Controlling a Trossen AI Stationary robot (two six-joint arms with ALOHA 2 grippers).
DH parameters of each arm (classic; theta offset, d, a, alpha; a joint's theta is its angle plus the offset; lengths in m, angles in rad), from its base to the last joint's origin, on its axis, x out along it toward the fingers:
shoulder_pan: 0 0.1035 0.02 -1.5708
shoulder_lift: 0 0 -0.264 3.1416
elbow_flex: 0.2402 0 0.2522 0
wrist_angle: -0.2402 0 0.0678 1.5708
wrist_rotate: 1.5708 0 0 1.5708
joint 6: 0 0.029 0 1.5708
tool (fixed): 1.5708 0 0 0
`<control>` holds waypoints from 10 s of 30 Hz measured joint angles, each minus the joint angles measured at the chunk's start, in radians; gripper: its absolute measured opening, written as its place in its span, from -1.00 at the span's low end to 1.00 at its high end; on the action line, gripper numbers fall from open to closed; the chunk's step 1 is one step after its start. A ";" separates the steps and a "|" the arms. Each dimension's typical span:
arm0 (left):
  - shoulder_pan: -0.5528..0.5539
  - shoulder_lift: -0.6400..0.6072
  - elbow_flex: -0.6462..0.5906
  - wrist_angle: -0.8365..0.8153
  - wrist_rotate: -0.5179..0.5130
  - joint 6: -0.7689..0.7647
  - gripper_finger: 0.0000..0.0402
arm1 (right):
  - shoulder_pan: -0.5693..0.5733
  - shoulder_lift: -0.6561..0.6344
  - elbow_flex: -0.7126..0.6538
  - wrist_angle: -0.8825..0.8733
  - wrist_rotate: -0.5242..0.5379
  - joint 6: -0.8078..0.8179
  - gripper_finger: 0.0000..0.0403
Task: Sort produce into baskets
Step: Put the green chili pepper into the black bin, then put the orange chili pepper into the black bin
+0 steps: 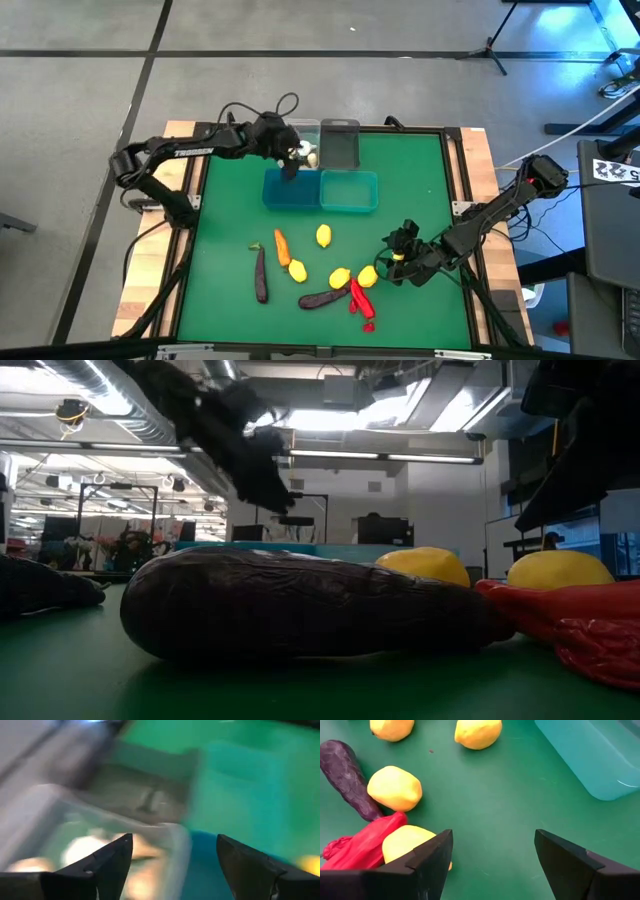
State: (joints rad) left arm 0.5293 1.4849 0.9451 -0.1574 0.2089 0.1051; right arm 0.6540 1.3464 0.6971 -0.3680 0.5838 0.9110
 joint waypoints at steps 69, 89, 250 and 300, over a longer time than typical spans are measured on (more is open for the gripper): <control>-1.395 0.070 -0.565 -0.060 -1.123 -1.478 0.36 | 0.000 0.000 0.000 0.006 0.008 0.027 0.39; -1.393 0.073 -0.553 -0.040 -1.103 -1.534 -0.33 | 0.000 0.000 0.000 -0.002 0.008 0.027 0.39; -1.030 0.199 0.090 -0.538 -0.714 -1.937 -0.01 | 0.000 0.000 0.000 0.000 0.098 -0.018 0.39; -0.906 0.247 0.089 -0.500 -0.546 -1.832 0.36 | 0.000 0.000 0.000 0.000 0.098 -0.019 0.39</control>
State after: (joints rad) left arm -0.3763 1.7317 1.0344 -0.6578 -0.3370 -1.7270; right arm 0.6540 1.3464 0.6968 -0.3676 0.6815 0.8925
